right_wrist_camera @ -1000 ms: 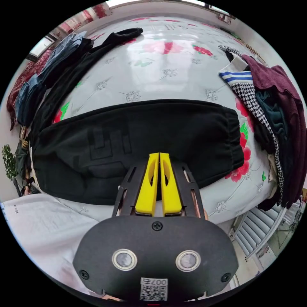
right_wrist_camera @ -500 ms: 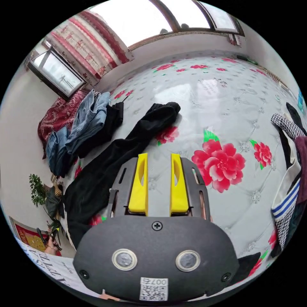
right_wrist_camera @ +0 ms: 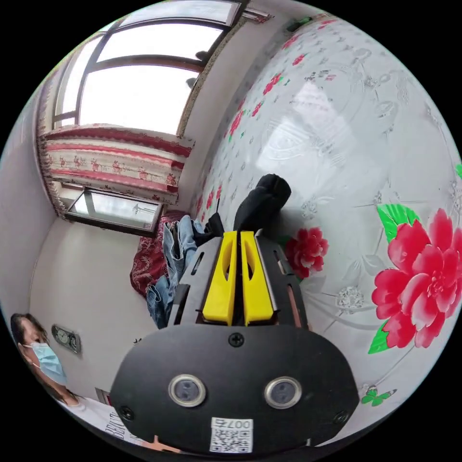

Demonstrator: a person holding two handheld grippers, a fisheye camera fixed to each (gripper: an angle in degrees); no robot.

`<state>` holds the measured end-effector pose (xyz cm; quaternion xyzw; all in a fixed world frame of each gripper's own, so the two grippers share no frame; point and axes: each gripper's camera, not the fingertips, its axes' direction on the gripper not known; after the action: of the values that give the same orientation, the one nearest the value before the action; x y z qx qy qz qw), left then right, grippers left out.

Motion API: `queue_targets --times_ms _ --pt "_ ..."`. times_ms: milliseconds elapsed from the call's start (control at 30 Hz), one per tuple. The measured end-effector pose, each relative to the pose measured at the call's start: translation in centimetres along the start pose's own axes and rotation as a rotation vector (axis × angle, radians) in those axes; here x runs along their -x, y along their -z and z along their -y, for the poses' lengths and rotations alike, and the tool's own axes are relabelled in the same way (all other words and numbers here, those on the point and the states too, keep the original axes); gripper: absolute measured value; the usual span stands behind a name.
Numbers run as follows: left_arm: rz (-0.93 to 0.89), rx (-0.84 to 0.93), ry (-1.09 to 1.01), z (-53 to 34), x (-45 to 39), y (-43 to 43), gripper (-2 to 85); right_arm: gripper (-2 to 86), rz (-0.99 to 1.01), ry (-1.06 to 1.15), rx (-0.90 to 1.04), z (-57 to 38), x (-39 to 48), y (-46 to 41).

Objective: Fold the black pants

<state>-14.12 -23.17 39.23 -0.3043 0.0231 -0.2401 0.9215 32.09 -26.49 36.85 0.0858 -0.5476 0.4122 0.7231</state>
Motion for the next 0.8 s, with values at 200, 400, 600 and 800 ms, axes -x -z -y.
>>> queue_targets --times_ms 200,400,600,800 --pt "0.014 -0.025 -0.008 -2.0 -0.3 0.5 4.0 0.0 -0.212 0.465 -0.3 -13.6 17.3 15.3" --pt "-0.027 -0.003 0.001 -0.9 0.2 0.3 4.1 1.9 -0.663 0.51 -0.198 -11.9 19.9 10.6" --pt "-0.064 0.019 -0.034 -0.6 1.1 0.1 3.9 6.7 -0.779 0.302 0.277 -2.5 5.7 -3.4" --pt "-0.058 -0.025 0.014 -2.7 1.6 0.1 3.5 6.8 -0.729 0.361 0.237 -6.0 1.7 -2.8"
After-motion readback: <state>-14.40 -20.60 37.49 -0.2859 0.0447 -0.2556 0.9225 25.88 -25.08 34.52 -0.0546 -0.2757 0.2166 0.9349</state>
